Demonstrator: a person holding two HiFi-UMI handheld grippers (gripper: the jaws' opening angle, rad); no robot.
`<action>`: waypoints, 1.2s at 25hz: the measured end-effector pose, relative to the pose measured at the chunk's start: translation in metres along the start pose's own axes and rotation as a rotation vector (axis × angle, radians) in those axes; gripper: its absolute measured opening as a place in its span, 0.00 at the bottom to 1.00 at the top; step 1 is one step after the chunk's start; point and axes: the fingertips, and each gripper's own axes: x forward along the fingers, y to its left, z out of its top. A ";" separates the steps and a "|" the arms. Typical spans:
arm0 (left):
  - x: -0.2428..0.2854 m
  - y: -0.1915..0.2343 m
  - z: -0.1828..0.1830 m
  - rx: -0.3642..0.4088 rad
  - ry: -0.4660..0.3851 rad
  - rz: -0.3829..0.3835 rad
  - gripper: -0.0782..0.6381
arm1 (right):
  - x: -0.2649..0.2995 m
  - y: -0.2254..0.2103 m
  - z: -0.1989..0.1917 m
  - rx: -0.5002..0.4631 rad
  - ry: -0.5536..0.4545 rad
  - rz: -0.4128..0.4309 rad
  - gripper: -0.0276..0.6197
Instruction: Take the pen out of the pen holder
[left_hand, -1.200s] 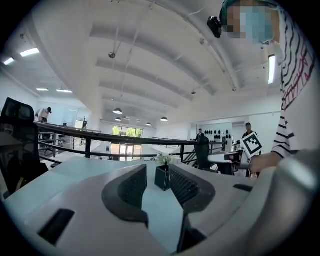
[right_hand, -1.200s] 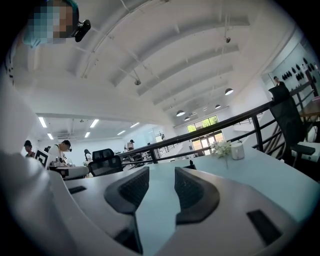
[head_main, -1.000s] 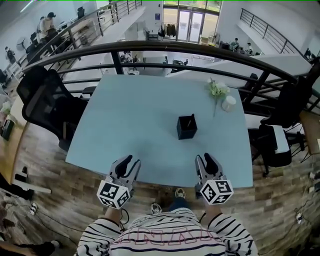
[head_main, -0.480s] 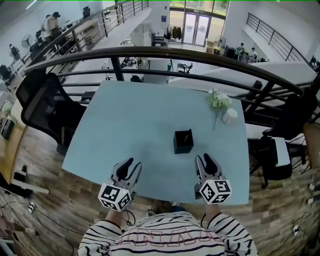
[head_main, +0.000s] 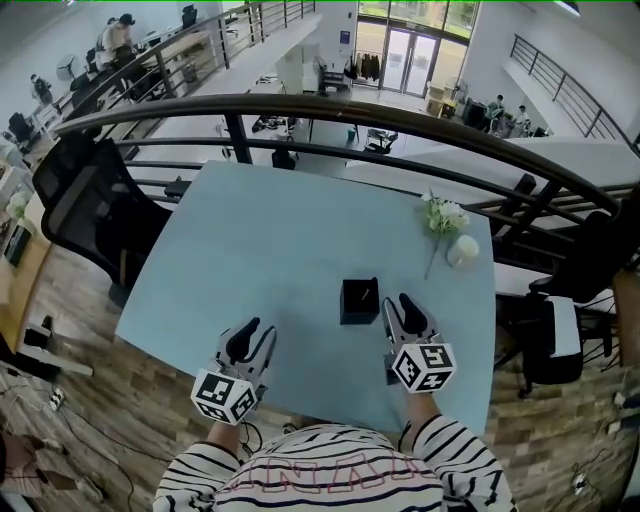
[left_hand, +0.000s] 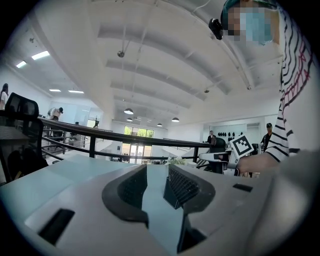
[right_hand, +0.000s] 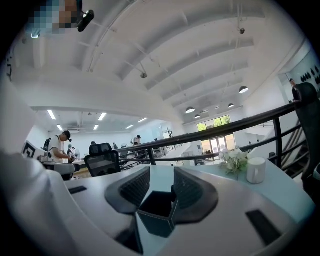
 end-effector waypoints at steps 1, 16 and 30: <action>0.002 0.001 -0.001 -0.002 0.002 0.009 0.27 | 0.006 -0.003 -0.001 -0.005 0.007 0.008 0.29; 0.011 0.015 -0.018 -0.022 0.078 0.112 0.27 | 0.094 -0.024 -0.049 -0.102 0.165 0.094 0.29; 0.021 0.017 -0.023 -0.028 0.100 0.107 0.27 | 0.111 -0.029 -0.072 -0.127 0.230 0.087 0.15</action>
